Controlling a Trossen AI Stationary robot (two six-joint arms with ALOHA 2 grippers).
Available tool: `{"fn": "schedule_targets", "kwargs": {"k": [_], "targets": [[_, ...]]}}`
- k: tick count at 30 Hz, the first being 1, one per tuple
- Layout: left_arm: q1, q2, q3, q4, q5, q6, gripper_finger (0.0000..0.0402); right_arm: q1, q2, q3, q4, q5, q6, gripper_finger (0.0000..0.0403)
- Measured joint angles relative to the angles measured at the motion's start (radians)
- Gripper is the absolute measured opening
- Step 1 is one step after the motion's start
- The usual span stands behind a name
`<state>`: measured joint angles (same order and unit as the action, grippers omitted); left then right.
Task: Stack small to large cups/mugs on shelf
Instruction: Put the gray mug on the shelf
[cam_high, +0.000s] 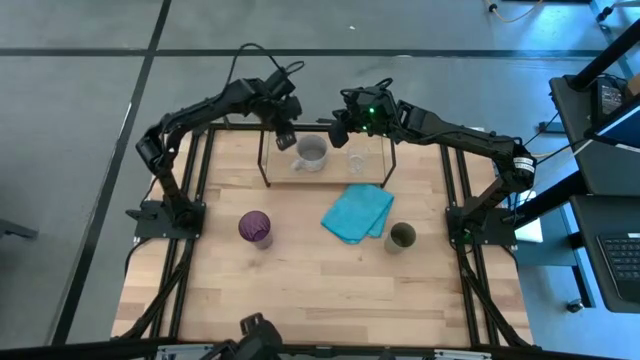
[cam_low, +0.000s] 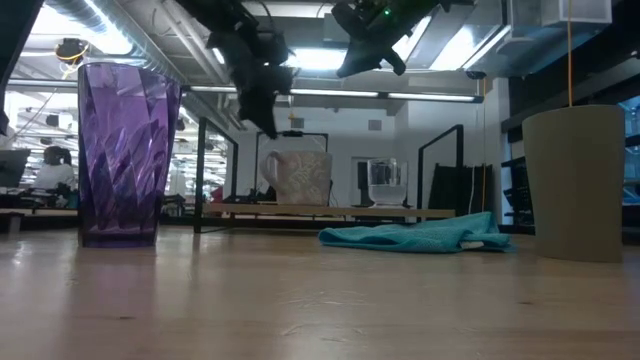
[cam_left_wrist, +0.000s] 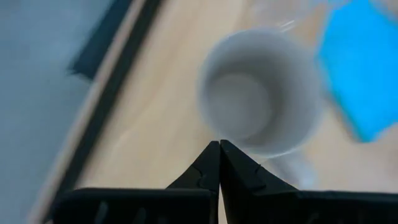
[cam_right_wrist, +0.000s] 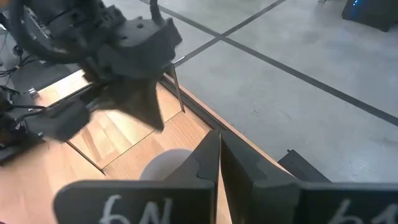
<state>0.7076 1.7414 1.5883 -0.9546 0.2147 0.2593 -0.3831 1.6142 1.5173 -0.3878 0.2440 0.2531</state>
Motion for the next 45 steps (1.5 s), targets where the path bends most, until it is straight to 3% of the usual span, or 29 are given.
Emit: {"fn": "schedule_targets", "kwargs": {"k": [3,12,21,45], "targets": [[0.010,0.012,-0.020,-0.029,-0.063,0.026,0.0001,0.000,0.000,0.000,0.000,0.000,0.000,0.0017],[-0.012,0.053,-0.086,-0.035,-0.066,0.043,0.0001,0.000,0.000,0.000,0.000,0.076,-0.002,0.0017],[-0.069,0.056,-0.097,-0.027,0.023,0.023,0.0000,0.000,0.000,0.000,0.000,0.078,-0.005,0.0017],[-0.175,0.055,-0.097,0.042,0.043,-0.024,0.0000,0.000,0.000,0.000,0.000,0.079,0.000,0.0017]]}}
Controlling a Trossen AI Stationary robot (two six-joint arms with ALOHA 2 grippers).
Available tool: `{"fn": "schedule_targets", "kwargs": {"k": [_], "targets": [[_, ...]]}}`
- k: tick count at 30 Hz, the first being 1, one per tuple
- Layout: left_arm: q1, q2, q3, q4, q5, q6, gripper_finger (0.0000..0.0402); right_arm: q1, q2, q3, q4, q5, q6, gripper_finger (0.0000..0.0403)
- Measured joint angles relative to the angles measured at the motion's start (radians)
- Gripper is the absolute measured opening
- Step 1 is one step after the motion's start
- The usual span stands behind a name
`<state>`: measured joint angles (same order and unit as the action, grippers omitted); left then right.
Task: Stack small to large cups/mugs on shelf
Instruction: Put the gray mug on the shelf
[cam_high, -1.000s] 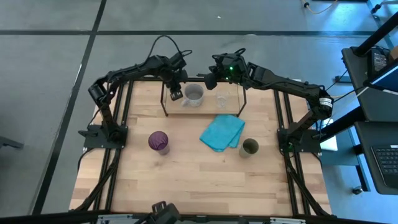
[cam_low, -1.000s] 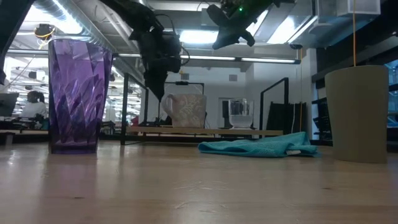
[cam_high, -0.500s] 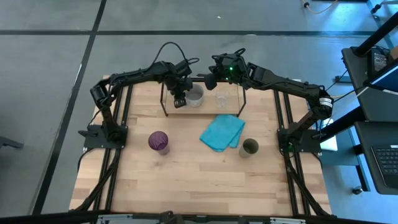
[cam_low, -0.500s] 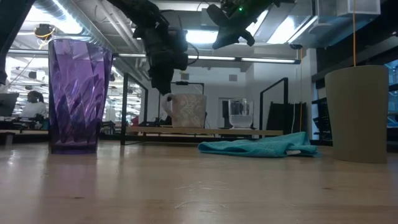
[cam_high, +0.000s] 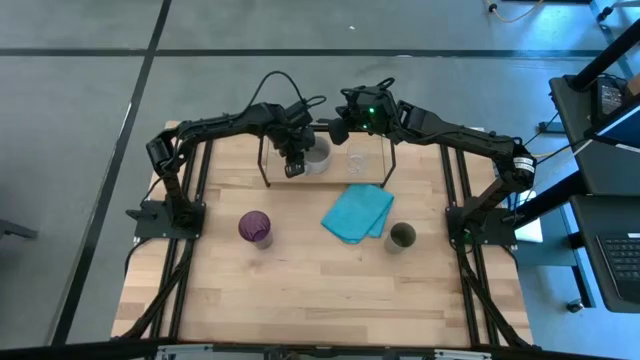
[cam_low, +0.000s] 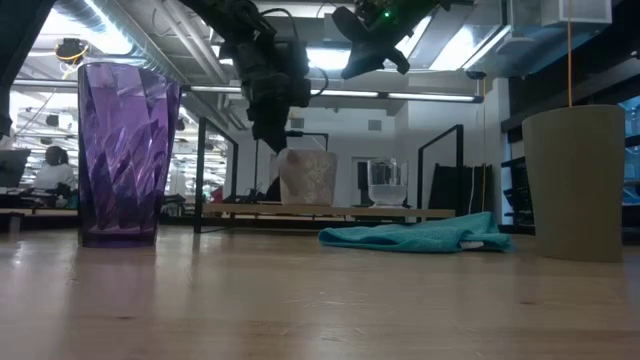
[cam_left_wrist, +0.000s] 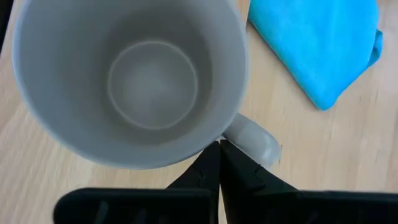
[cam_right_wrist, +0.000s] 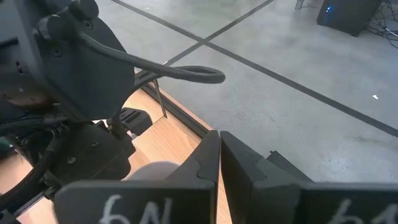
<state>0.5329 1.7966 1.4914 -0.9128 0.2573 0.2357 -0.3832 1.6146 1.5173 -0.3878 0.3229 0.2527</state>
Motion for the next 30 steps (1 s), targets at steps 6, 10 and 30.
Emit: {"fn": "schedule_targets", "kwargs": {"k": [6,10,30], "targets": [[0.001,0.000,0.000,0.064,0.000,-0.025,0.0000,0.000,0.000,0.000,0.000,0.000,0.000,0.0017],[0.001,0.000,0.001,0.083,0.000,-0.025,0.0000,0.000,0.000,0.000,-0.004,0.000,0.000,0.0017],[0.022,-0.001,0.002,0.112,0.051,-0.043,0.0000,0.000,0.000,0.000,-0.008,0.000,-0.024,0.0017]]}}
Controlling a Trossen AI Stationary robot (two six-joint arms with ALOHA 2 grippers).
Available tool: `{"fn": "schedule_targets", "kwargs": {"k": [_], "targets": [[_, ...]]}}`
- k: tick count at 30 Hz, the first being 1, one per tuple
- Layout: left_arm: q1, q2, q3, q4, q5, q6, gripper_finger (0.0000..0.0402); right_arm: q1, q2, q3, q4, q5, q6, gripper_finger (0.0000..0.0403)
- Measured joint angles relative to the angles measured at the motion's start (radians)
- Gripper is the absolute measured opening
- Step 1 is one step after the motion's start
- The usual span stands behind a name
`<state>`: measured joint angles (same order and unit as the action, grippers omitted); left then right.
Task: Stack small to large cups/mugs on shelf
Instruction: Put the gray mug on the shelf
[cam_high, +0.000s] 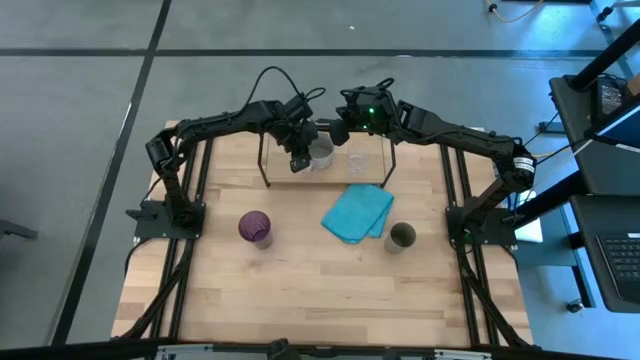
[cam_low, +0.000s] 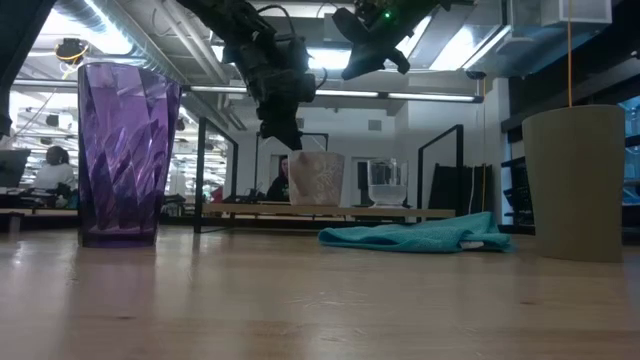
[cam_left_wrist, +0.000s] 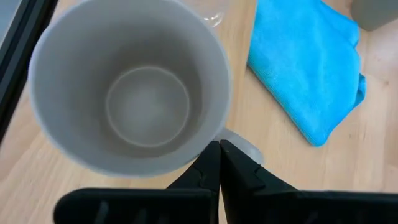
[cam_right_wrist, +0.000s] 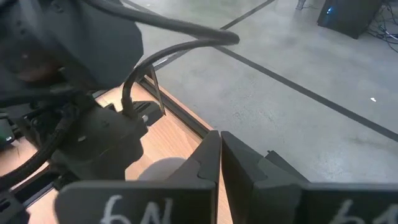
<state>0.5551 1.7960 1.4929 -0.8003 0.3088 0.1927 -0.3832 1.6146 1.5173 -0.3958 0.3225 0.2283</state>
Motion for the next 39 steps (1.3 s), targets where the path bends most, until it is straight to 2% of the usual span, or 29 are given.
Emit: {"fn": "schedule_targets", "kwargs": {"k": [20,39], "targets": [[0.018,-0.006,0.000,-0.078,-0.011,0.027,0.0000,-0.029,0.000,0.000,-0.037,0.000,0.000,0.0017],[-0.013,0.013,0.001,-0.023,0.013,0.021,0.0000,-0.033,0.000,0.000,-0.036,0.000,-0.001,0.0017]]}}
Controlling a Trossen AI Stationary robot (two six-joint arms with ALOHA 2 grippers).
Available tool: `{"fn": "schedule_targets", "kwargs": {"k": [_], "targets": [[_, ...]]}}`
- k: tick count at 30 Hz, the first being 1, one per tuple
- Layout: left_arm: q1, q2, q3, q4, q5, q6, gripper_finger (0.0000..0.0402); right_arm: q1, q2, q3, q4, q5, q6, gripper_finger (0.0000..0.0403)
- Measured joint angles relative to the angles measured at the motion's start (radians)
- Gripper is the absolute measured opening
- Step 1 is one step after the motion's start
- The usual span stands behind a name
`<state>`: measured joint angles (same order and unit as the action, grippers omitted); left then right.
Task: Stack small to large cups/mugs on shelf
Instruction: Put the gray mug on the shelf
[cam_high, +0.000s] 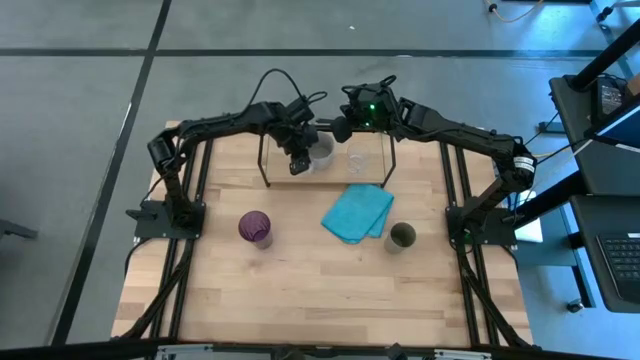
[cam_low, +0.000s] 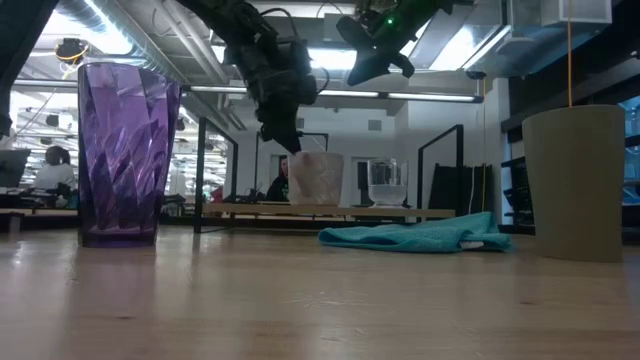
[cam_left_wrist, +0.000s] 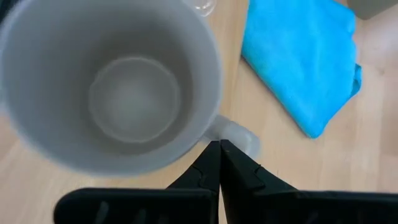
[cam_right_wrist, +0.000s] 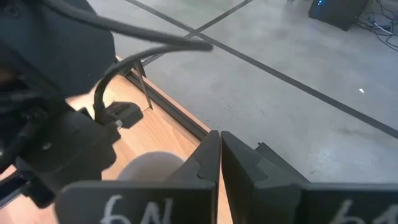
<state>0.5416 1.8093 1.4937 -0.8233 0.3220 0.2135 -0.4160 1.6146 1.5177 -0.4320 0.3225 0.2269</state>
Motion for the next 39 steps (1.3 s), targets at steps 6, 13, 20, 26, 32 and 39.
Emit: {"fn": "schedule_targets", "kwargs": {"k": [6,13,20,26,32,39], "targets": [[-0.014,0.019,0.000,0.016,0.012,-0.010,0.0000,0.000,0.000,0.000,0.000,0.000,0.001,0.0017],[-0.025,0.027,0.000,0.025,0.009,-0.012,0.0000,0.000,0.000,0.000,-0.006,-0.001,0.005,0.0017],[-0.018,0.027,0.000,0.022,-0.024,-0.012,0.0000,0.000,0.000,0.000,-0.006,-0.001,0.006,0.0017],[0.006,0.004,0.000,-0.013,-0.067,-0.023,0.0000,0.000,0.000,0.000,-0.007,-0.001,0.004,0.0017],[0.050,-0.012,0.000,-0.068,-0.166,-0.029,0.0000,-0.003,0.000,0.000,-0.007,0.000,0.000,0.0017],[0.107,-0.012,0.000,-0.015,-0.211,-0.029,0.0000,-0.003,0.000,0.000,-0.007,0.000,-0.022,0.0017]]}}
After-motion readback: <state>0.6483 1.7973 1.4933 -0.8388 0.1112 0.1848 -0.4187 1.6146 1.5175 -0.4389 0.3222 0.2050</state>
